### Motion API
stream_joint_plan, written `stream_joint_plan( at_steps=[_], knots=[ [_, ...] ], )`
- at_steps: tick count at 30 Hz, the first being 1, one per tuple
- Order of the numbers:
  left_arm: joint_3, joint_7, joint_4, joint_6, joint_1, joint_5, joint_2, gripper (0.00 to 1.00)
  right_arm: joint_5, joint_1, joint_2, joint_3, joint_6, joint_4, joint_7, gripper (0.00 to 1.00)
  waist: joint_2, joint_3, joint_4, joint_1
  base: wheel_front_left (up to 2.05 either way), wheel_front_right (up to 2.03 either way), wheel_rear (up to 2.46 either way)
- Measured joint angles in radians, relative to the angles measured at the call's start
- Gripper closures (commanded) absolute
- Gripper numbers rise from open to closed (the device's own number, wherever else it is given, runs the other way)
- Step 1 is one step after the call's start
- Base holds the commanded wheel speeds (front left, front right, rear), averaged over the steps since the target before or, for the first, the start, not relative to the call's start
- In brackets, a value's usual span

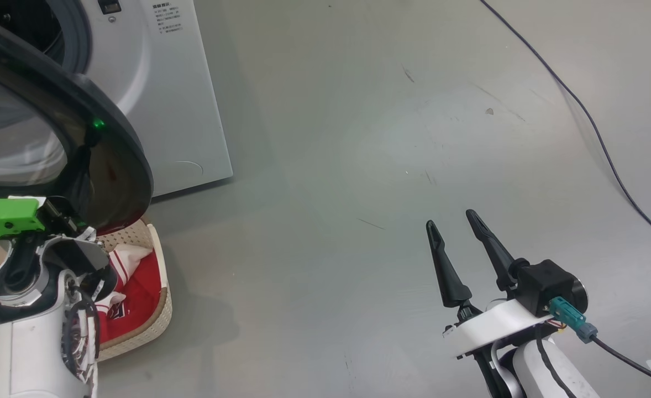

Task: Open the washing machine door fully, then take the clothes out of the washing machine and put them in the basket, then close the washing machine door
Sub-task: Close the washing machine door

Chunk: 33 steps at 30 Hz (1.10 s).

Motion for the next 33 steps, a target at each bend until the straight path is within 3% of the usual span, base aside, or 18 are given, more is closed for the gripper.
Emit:
stream_joint_plan(
  at_steps=[10,18,22,28,33],
  knots=[
    [-0.096,0.002,0.030,-0.050,0.005,0.034,-0.001,1.00,0.000,0.003,0.002,-0.037,-0.010,-0.018,0.000,0.00,0.0000,-0.002,0.031,0.0000,0.00,0.00,0.00],
    [-0.265,0.049,0.031,-0.122,0.079,0.208,0.009,1.00,-0.001,0.005,-0.005,-0.068,-0.010,-0.028,0.000,0.00,0.0000,-0.021,0.095,0.0000,0.00,0.00,0.00],
    [-0.336,0.053,0.021,-0.165,0.113,0.303,0.046,1.00,-0.002,0.011,-0.013,-0.072,-0.008,-0.028,0.000,0.00,0.0000,-0.033,0.140,0.0000,0.00,0.00,0.00],
    [-0.361,-0.039,-0.008,-0.224,0.146,0.442,0.090,1.00,-0.005,0.013,-0.024,-0.085,-0.008,-0.029,0.000,0.00,0.0000,-0.054,0.215,0.0000,0.00,0.00,0.00],
    [-0.381,-0.174,-0.041,-0.236,0.173,0.593,0.118,1.00,-0.005,0.031,-0.030,-0.097,-0.008,-0.031,0.000,0.00,0.0000,-0.073,0.281,0.0000,0.00,0.00,0.00]
  ],
)
